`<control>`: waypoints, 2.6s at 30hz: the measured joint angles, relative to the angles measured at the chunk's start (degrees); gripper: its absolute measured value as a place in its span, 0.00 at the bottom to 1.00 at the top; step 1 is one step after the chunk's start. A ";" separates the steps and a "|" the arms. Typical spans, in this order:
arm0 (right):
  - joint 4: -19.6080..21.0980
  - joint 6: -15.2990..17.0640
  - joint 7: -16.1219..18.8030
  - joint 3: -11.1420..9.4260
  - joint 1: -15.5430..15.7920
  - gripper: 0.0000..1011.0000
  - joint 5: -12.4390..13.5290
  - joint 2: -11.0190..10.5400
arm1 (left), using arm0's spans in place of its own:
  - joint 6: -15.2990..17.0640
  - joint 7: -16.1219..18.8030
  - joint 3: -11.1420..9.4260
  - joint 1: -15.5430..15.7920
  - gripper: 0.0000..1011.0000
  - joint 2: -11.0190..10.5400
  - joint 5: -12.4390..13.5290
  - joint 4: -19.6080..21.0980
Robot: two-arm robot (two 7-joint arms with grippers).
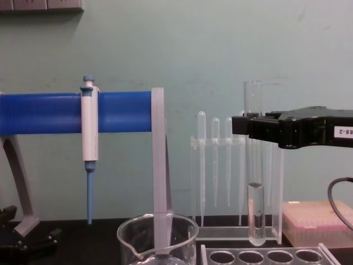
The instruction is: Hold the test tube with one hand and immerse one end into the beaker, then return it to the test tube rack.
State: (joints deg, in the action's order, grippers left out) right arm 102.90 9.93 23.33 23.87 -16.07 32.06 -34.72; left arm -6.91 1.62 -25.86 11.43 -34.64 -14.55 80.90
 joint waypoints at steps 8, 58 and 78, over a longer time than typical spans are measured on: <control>0.00 0.00 0.00 0.00 0.00 0.22 0.00 0.00 | 0.00 0.00 0.00 0.00 0.99 0.00 0.00 0.00; 0.00 0.00 -0.01 0.00 0.00 0.22 0.00 0.00 | 0.00 0.00 0.00 0.00 0.99 0.00 0.00 0.00; 0.00 0.00 -0.01 0.00 0.00 0.22 0.00 0.00 | 0.00 0.00 0.00 0.00 0.99 0.00 0.00 0.00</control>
State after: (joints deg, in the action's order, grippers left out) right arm 102.90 9.93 23.32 23.87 -16.07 32.06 -34.72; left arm -6.91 1.62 -25.86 11.43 -34.64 -14.55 80.90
